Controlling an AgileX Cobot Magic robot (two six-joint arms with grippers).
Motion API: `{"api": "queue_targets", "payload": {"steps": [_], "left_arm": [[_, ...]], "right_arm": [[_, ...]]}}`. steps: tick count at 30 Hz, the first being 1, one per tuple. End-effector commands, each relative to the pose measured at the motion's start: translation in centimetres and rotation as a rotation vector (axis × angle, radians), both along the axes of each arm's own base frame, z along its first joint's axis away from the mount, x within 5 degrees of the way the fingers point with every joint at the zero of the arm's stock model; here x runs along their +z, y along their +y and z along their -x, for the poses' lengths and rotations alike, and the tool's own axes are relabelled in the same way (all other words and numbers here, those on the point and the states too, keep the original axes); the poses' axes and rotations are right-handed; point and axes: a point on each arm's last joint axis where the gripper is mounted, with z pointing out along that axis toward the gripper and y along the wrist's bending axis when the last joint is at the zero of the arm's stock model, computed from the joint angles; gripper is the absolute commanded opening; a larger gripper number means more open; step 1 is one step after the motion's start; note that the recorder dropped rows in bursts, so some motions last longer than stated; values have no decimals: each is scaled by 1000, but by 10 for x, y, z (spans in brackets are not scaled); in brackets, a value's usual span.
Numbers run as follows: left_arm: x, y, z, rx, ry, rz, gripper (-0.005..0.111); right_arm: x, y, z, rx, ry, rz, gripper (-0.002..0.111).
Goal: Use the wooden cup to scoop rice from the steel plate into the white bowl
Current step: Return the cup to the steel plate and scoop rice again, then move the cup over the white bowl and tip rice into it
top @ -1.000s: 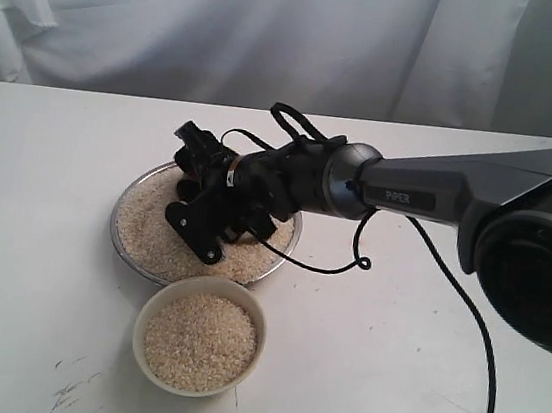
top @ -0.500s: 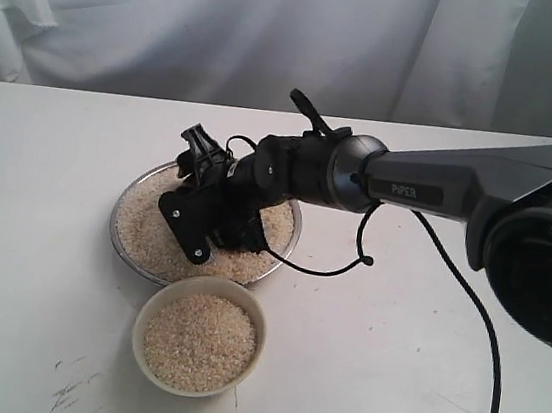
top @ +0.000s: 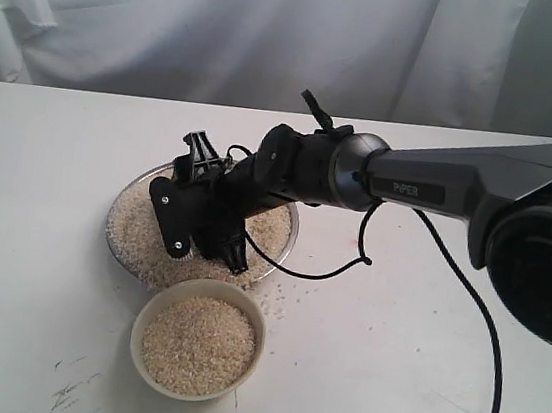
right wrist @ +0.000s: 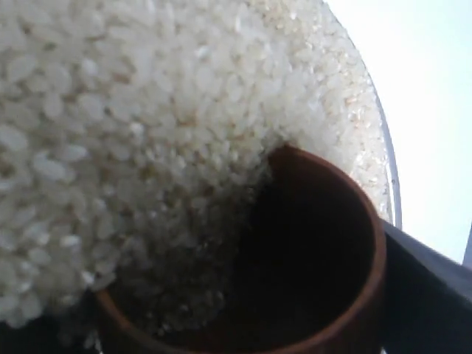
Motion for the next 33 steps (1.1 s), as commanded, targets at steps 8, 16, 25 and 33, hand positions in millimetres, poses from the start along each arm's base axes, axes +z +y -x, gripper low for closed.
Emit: {"api": "queue_targets", "payload": {"steps": [8,16,25,33], "left_arm": [[-1,0,0,2,-6,2,0],[-1,0,0,2,-6,2,0],[-1,0,0,2,-6,2,0],[-1,0,0,2,-6,2,0]], "right_arm": [[-11,-12,1,-165,292,-39,0],[-8,-21,-4,-227,445,-116,0],[-1,-29,-16,-279,538,-227,0],[25,-32,-21,-265,508,-301,0]]}}
